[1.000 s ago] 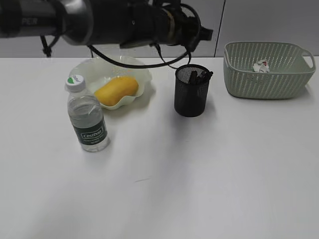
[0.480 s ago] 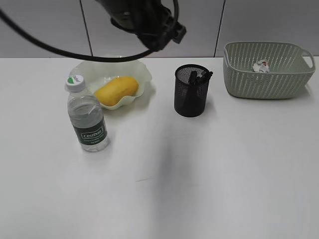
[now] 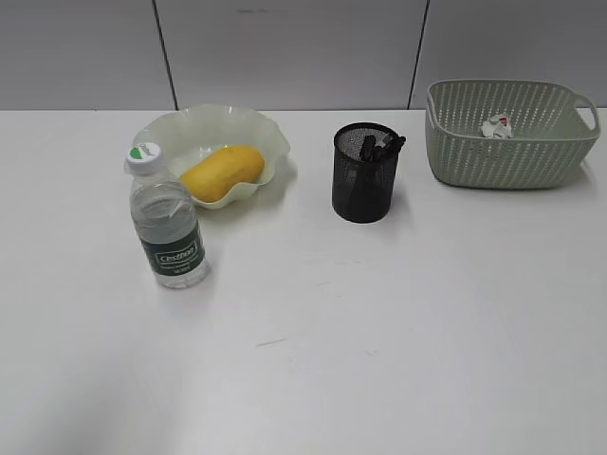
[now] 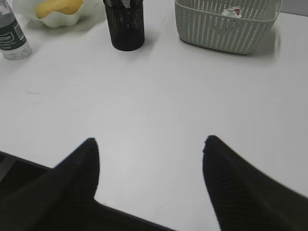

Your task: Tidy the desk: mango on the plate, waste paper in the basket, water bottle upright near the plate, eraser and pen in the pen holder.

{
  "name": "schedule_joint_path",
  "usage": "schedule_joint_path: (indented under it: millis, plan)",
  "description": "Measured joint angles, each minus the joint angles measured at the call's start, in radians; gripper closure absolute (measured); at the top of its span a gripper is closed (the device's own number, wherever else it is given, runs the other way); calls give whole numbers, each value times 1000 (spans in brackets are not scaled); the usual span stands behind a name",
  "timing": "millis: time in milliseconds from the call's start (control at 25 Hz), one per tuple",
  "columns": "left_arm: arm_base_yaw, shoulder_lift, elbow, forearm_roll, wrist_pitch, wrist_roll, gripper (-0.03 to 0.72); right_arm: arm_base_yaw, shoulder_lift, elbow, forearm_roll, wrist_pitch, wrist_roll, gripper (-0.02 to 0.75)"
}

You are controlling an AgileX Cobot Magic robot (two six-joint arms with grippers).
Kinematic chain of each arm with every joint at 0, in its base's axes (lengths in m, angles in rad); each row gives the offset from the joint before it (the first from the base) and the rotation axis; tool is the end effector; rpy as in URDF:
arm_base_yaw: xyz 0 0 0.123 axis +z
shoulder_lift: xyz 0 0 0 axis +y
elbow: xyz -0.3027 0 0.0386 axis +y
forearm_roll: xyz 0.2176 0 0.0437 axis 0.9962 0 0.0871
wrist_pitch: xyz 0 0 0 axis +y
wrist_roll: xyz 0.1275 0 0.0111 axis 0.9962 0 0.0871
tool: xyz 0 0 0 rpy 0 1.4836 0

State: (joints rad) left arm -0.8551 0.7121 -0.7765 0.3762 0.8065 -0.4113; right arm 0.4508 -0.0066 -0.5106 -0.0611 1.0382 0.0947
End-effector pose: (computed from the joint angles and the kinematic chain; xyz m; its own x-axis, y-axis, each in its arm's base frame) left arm 0.0984 -0.0614 0.3360 -0.4609 0.3185 -0.8283 0.5250 0.8504 0.0349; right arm -0.0146 -0.0145 0.2515 -0.4018 -0.1239 -0.9073 -0.3673 0.9294 0.0357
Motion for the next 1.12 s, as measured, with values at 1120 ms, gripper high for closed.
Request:
schedule_joint_path:
  millis: [1120]
  plan:
    - [321, -717, 237, -166, 258, 142, 202, -186, -1, 0, 3, 0, 0, 239]
